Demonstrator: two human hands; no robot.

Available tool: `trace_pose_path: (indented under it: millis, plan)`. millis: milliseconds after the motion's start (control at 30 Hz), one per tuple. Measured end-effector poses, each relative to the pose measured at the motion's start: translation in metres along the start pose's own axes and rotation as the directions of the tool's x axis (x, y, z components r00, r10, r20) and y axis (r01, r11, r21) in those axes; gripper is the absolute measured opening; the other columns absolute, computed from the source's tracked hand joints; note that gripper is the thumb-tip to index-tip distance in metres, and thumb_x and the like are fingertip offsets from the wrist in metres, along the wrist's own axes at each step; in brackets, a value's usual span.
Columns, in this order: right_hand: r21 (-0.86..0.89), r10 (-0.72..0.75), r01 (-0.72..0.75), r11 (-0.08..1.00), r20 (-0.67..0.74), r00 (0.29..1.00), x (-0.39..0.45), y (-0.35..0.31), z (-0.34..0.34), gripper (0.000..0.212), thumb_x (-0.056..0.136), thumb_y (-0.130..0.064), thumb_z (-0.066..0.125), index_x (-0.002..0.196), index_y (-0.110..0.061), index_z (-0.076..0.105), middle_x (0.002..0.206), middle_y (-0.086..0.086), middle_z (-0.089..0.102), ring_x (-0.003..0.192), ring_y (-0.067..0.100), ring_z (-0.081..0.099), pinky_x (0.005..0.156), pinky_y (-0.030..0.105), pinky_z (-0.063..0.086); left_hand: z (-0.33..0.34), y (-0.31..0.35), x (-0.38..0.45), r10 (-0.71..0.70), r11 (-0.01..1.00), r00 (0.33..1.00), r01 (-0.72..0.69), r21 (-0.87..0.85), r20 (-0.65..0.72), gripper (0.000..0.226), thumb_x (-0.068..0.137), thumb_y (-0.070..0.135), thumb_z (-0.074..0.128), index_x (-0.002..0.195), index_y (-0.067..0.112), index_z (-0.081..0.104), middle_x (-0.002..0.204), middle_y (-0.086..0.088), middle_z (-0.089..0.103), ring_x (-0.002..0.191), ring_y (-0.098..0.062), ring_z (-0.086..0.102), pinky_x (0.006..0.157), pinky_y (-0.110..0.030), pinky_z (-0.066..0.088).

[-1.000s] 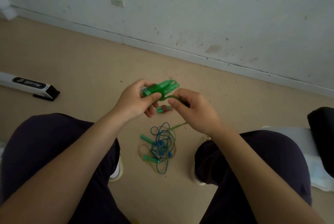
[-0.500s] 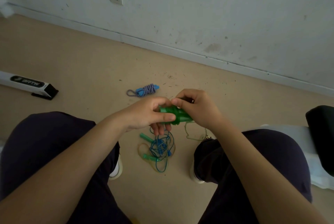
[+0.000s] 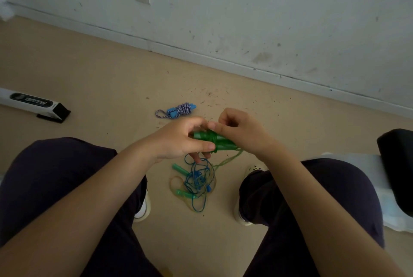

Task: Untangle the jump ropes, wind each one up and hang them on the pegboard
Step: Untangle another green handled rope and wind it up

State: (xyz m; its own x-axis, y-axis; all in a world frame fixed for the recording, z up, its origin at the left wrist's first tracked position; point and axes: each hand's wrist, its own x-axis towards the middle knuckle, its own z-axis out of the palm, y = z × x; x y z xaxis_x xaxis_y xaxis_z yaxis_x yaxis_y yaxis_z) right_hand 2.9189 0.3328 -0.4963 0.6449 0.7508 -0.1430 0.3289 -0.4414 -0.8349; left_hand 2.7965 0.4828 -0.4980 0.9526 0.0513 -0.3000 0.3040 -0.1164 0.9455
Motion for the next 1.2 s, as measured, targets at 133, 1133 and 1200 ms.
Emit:
trace_pose_path:
  millis: [133, 1133, 1200]
  plan:
    - [0.265, 0.058, -0.086, 0.96, 0.109, 0.992, -0.003, -0.001, -0.004, 0.026, 0.092, -0.035, 0.066, 0.094, -0.009, 0.062, 0.07, 0.002, 0.058, 0.059, 0.017, 0.053, 0.052, 0.03, 0.041, -0.002, 0.001, 0.0, 0.025, 0.998, 0.994, -0.032, -0.06, -0.105, 0.04, 0.089, 0.004, 0.069, 0.126, 0.014, 0.057, 0.104, -0.012, 0.071, 0.085, -0.025, 0.074, 0.071, -0.038, 0.061]
    - [-0.214, -0.375, 0.336, 0.917, -0.182, 0.909, -0.004, 0.003, 0.003, 0.008, 0.087, -0.021, 0.071, 0.082, -0.015, 0.073, 0.078, 0.001, 0.064, 0.072, 0.01, 0.055, 0.065, 0.018, 0.041, -0.01, 0.006, 0.0, 0.004, 1.0, 0.996, -0.004, -0.005, -0.091, 0.033, 0.08, -0.007, 0.076, 0.105, 0.01, 0.062, 0.092, -0.012, 0.071, 0.074, -0.02, 0.072, 0.07, -0.035, 0.061]
    - [-0.095, -0.271, 0.257, 0.962, -0.188, 0.944, -0.006, 0.002, 0.003, 0.007, 0.087, -0.019, 0.073, 0.08, -0.02, 0.071, 0.078, -0.002, 0.064, 0.071, 0.007, 0.055, 0.065, 0.016, 0.041, -0.011, 0.007, -0.002, 0.014, 0.999, 0.996, -0.017, -0.031, -0.09, 0.034, 0.078, -0.01, 0.076, 0.105, 0.006, 0.062, 0.098, -0.016, 0.071, 0.076, -0.022, 0.072, 0.069, -0.036, 0.061]
